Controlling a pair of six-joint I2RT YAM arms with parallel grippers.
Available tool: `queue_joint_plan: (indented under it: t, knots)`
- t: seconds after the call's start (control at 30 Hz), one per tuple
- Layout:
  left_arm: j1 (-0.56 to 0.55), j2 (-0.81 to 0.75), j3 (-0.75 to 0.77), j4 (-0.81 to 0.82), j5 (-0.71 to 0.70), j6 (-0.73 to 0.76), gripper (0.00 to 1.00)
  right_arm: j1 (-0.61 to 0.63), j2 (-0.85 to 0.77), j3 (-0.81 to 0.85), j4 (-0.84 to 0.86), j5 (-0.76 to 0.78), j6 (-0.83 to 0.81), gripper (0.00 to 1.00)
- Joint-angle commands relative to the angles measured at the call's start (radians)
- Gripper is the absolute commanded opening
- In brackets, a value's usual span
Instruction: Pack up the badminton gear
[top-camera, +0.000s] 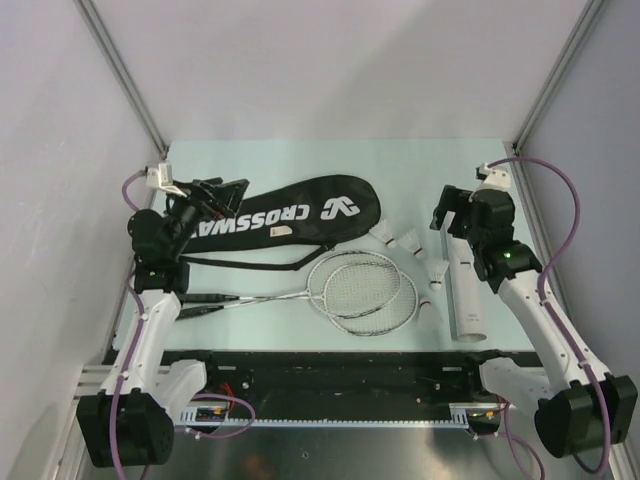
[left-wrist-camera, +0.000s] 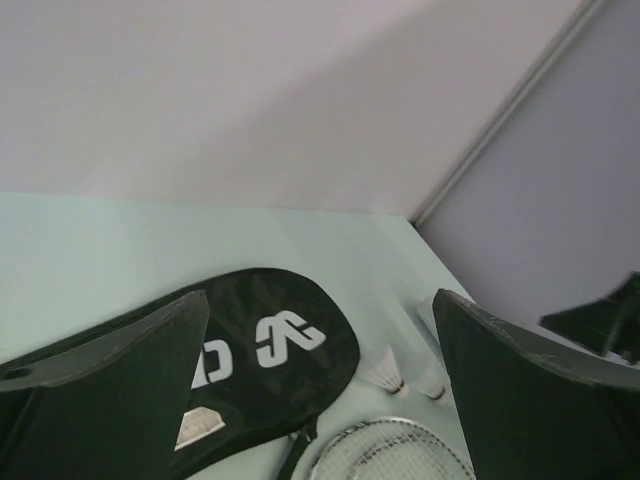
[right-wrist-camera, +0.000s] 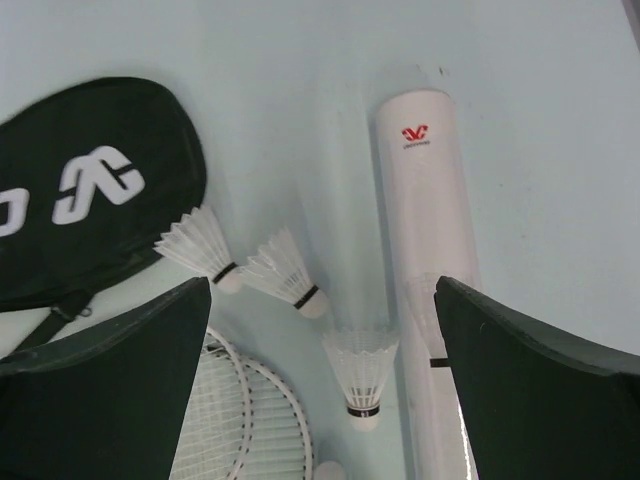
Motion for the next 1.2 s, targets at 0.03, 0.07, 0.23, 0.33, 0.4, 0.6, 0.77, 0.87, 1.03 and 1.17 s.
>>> queue_joint_plan:
  t: [0.03,0.07,0.23,0.33,0.4,0.6,0.77,0.87,1.03,1.17]
  knots:
    - [-0.013,0.034,0.046,0.05,0.15,-0.07,1.0,-0.004,0.101,0.086,-0.04,0.081,0.009,1.0]
    - [-0.016,0.05,0.052,0.049,0.162,-0.08,1.0,-0.019,0.127,0.098,-0.072,0.083,0.009,1.0]
    - [-0.042,0.106,0.08,0.05,0.229,-0.105,1.0,-0.137,0.273,0.152,-0.102,-0.032,0.036,1.0]
    - [-0.079,0.133,0.088,0.05,0.254,-0.116,1.0,-0.197,0.377,0.186,-0.091,-0.06,0.029,1.0]
    - [-0.104,0.144,0.091,0.05,0.26,-0.116,1.0,-0.244,0.465,0.213,-0.068,-0.104,0.023,1.0]
    - [-0.145,0.164,0.103,0.049,0.289,-0.113,1.0,-0.264,0.716,0.338,-0.103,-0.193,-0.054,0.93]
    - [-0.168,0.19,0.108,0.049,0.305,-0.12,1.0,-0.264,0.804,0.362,-0.131,-0.152,-0.105,0.91]
    - [-0.185,0.198,0.111,0.047,0.315,-0.123,1.0,-0.264,0.848,0.378,-0.131,-0.166,-0.128,0.82]
    - [-0.204,0.198,0.112,0.047,0.32,-0.117,1.0,-0.258,0.9,0.402,-0.125,-0.193,-0.174,0.68]
    - [-0.214,0.201,0.114,0.046,0.32,-0.114,1.0,-0.232,0.908,0.413,-0.113,-0.178,-0.21,0.57]
